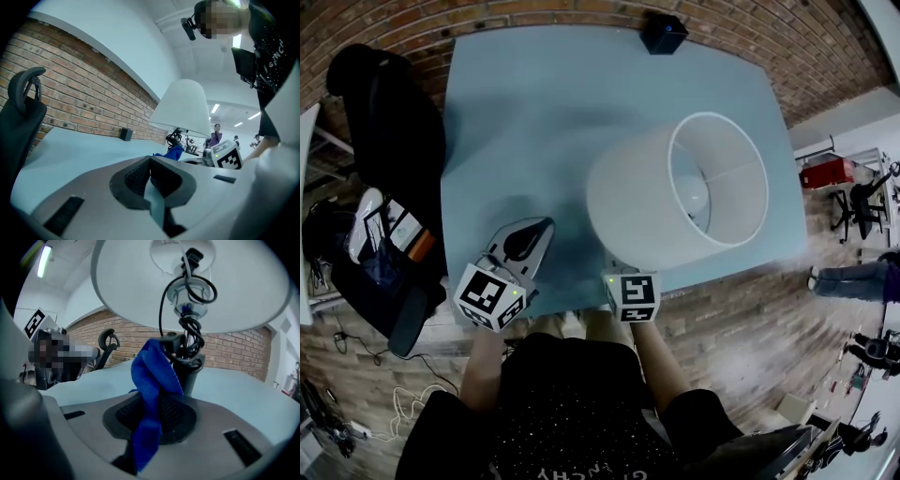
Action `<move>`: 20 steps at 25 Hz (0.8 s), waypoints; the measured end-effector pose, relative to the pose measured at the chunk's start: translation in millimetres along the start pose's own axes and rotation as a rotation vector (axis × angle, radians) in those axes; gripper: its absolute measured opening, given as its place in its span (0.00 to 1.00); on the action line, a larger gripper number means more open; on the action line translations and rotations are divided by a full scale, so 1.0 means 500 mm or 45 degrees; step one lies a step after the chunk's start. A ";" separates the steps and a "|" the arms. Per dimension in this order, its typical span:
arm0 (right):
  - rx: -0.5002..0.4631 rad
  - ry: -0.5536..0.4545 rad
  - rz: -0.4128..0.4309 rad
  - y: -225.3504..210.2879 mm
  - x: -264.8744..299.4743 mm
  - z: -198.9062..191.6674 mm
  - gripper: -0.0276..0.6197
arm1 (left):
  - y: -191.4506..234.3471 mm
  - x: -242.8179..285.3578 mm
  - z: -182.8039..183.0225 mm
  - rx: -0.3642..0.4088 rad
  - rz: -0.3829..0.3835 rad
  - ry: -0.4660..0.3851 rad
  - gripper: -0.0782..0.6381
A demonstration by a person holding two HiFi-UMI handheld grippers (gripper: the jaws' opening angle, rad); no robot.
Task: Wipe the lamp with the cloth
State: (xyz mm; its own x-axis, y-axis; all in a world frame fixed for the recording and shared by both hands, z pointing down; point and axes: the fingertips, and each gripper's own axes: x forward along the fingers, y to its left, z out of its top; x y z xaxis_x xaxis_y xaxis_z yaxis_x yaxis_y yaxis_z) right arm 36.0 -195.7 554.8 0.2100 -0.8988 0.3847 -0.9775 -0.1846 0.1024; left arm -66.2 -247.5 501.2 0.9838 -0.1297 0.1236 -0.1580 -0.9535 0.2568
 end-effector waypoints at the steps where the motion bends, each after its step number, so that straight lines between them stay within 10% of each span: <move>1: 0.034 0.040 0.015 0.001 0.004 -0.015 0.16 | -0.001 -0.001 0.000 -0.001 0.000 -0.001 0.12; 10: 0.254 0.218 0.159 0.021 0.014 -0.082 0.16 | -0.018 0.003 0.001 0.008 -0.033 0.010 0.12; 14: 0.222 0.041 0.207 0.023 -0.052 -0.036 0.16 | -0.039 0.006 0.014 0.028 -0.044 0.003 0.12; 20: 0.217 -0.257 -0.013 -0.067 -0.211 0.004 0.16 | -0.065 0.010 0.012 0.055 -0.066 0.041 0.12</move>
State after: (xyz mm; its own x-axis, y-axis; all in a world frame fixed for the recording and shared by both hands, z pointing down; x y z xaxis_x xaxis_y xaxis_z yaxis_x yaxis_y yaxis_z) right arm 46.6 -95.3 509.1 0.2279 -0.9545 0.1923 -0.9684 -0.2427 -0.0570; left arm -55.8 -218.6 487.5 0.9872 -0.0718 0.1421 -0.1025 -0.9696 0.2224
